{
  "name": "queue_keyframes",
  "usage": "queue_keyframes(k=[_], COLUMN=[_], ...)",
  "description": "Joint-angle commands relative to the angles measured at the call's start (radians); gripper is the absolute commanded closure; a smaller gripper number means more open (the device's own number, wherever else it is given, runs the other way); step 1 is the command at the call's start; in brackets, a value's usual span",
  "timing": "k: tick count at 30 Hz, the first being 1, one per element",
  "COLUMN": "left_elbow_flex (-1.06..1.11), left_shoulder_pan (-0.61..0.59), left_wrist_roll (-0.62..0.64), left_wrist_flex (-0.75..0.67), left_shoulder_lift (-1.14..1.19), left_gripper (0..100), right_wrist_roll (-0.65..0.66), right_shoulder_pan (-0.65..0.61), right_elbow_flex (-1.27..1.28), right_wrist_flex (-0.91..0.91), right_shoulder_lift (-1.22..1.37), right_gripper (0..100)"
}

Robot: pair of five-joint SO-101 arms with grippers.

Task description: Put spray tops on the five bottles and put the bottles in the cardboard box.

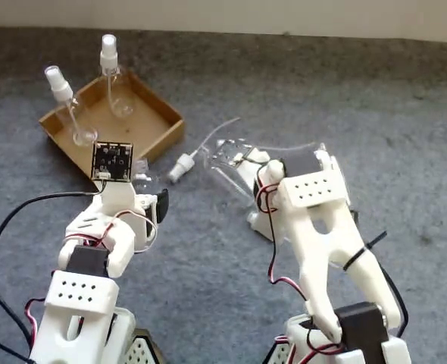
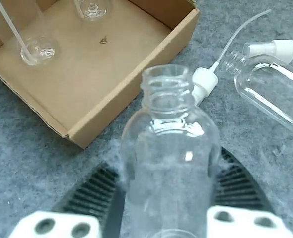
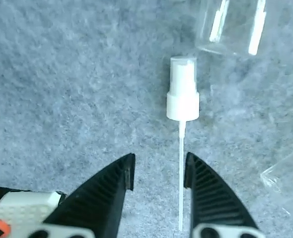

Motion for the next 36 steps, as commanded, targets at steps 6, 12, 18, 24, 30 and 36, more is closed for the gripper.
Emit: queue_keyframes(k=[6,12,18,24,30,36], left_elbow_flex=[-0.007,-0.007,-0.007,-0.007,-0.007,-0.005], left_shoulder_pan=[-0.012,-0.012,-0.012,-0.012,-0.012,-0.012], left_wrist_roll=[0.006,0.005,0.005,0.003,0.003,0.003], left_wrist_flex=[-0.023,-0.023,-0.023,-0.021,-0.021,-0.021], left_shoulder_lift=[-0.024,-0.024,-0.024,-0.024,-0.024,-0.024], left_gripper=[91,91,91,91,91,91], right_wrist_roll=[0.012,0.035,0.091,0.091,0.091,0.084], right_shoulder_pan=[-0.093,-0.096,-0.056,-0.044,-0.041,-0.041], right_elbow_flex=[-0.065,-0.065,-0.067,-0.061,-0.065,-0.067], right_wrist_flex=[-0.091,-0.140,-0.160,-0.209,-0.217,-0.248], right_shoulder_lift=[0.059,0.148,0.245,0.295,0.361,0.397], right_gripper=[78.9,78.6,78.6,78.8,78.9,78.9])
